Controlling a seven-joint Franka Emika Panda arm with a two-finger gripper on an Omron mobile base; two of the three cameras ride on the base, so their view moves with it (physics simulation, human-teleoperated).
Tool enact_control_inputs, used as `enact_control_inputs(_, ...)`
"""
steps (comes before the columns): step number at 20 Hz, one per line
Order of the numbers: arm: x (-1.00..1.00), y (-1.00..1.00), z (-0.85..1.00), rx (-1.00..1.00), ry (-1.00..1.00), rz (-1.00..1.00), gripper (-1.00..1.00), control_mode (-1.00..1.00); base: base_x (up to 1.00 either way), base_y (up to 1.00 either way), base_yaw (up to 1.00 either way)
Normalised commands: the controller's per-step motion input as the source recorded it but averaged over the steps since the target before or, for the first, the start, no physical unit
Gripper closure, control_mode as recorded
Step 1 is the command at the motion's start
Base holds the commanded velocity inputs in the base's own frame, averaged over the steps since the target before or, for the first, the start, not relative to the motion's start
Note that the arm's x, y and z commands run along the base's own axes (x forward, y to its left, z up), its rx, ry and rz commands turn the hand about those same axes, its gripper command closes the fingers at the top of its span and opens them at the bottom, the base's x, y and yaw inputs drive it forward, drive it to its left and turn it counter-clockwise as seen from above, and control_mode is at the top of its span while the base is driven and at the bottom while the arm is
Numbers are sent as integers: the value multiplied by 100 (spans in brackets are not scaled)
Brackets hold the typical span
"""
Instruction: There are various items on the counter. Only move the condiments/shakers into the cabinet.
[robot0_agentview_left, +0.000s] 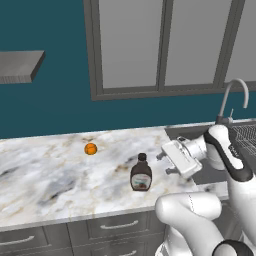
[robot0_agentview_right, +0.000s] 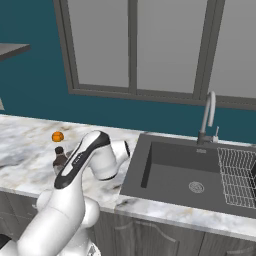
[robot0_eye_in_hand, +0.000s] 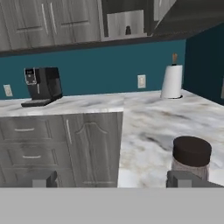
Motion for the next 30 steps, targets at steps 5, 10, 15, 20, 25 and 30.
enact_control_inputs(5, 10, 25, -27, 0, 6, -1, -100, -100, 0, 0, 0)
enact_control_inputs(10, 2, 18, -18, 0, 7, 0, -100, -100, 0, 0, 0)
enact_control_inputs(15, 23, 5, -4, 0, 2, -3, -100, -100, 0, 0, 0)
enact_control_inputs(20, 14, 0, 0, 0, 0, -9, -100, -100, 0, 0, 0)
enact_control_inputs(25, 19, 0, -9, 0, 0, -9, -100, -100, 0, 0, 0)
enact_control_inputs(30, 20, 0, -15, 0, 2, -5, -100, -100, 0, 0, 0)
